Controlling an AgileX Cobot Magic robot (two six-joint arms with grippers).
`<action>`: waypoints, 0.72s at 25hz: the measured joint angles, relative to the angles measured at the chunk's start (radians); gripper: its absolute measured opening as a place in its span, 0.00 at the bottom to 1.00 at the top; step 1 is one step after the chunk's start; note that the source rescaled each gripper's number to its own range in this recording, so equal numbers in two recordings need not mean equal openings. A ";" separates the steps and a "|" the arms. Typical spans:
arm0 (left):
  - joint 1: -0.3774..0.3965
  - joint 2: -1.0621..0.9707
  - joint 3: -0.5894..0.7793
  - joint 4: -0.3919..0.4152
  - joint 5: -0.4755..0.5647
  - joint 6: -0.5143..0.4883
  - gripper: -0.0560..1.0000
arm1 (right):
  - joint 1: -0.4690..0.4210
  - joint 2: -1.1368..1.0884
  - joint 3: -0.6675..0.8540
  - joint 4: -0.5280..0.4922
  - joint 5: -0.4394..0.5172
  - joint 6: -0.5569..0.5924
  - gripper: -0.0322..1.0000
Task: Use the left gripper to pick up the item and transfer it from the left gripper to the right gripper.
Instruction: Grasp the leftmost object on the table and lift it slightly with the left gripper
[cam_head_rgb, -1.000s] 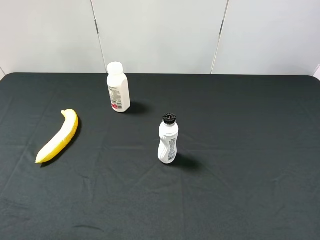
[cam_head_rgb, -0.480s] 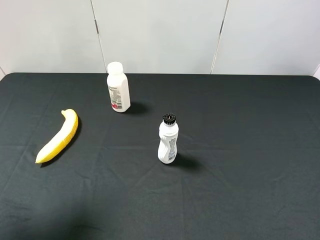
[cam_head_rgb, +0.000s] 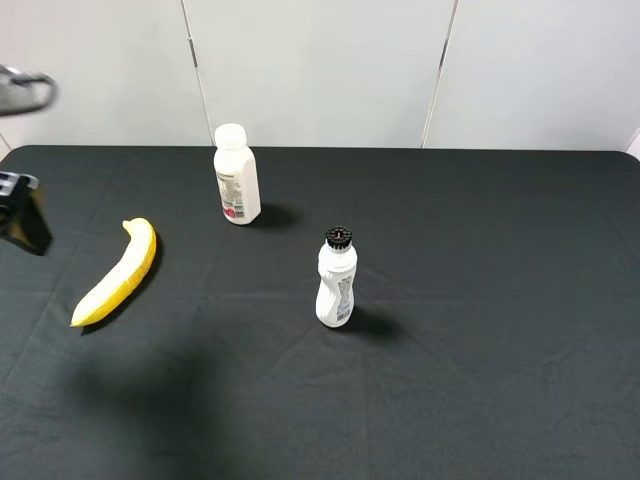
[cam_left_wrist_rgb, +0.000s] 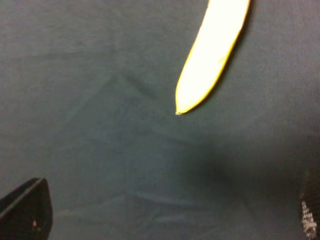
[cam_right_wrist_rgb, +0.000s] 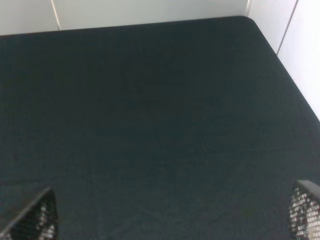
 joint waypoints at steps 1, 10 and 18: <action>-0.007 0.026 0.000 0.000 -0.013 0.000 0.98 | 0.000 0.000 0.000 0.000 0.000 0.000 1.00; -0.017 0.231 0.000 0.000 -0.135 0.001 0.98 | 0.000 0.000 0.000 0.000 0.000 0.000 1.00; -0.017 0.436 -0.001 0.001 -0.269 0.001 0.98 | 0.000 0.000 0.000 0.000 0.000 0.000 1.00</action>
